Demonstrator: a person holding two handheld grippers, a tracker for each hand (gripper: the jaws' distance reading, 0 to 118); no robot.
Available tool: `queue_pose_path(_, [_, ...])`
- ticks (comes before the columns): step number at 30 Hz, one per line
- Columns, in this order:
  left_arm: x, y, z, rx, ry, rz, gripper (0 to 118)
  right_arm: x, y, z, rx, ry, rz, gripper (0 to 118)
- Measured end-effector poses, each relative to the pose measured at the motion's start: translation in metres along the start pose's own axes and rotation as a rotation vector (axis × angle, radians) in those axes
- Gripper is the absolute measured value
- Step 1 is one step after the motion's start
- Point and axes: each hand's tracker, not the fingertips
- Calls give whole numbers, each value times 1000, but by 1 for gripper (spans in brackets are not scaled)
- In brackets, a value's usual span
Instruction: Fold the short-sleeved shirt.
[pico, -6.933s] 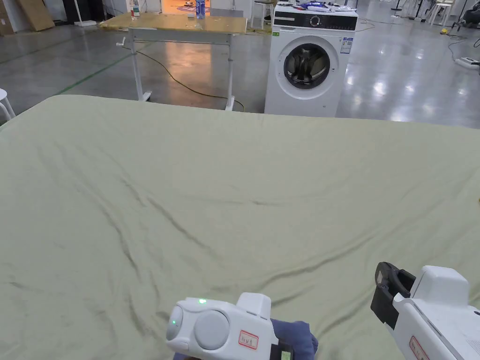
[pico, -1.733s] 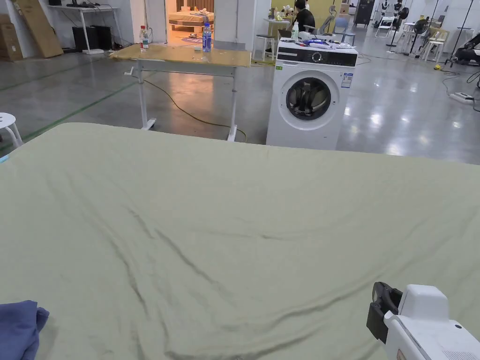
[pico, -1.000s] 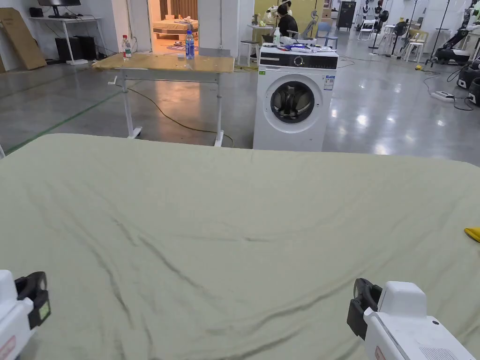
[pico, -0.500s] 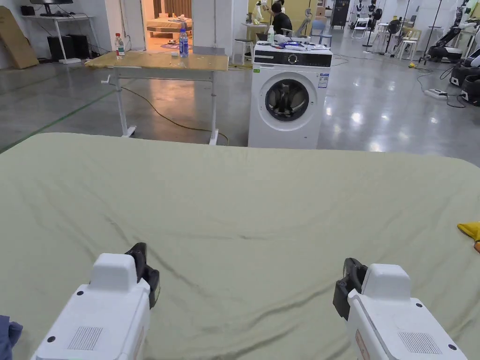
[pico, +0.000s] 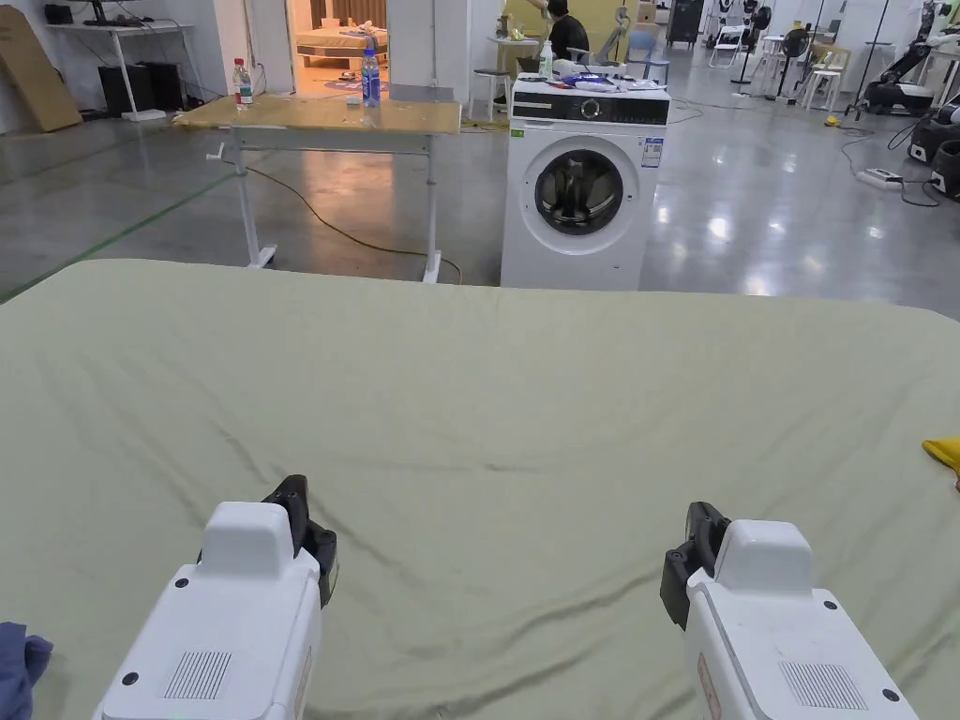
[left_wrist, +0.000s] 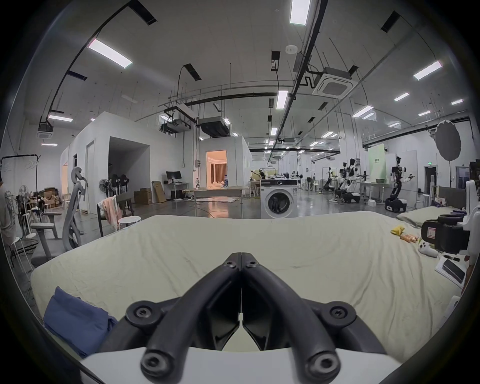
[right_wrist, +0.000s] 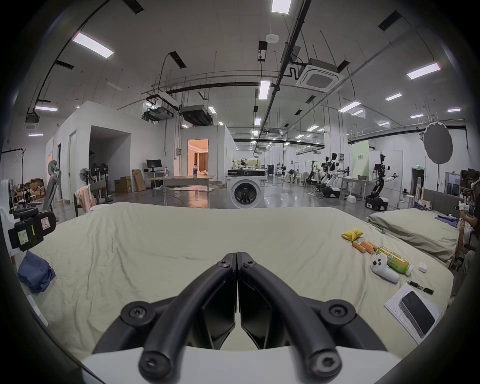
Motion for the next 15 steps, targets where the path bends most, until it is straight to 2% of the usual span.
queue_pose_path(15, [-5,-1,4,-11,32,-29,0,4,-2,2,2,-3,-31,0])
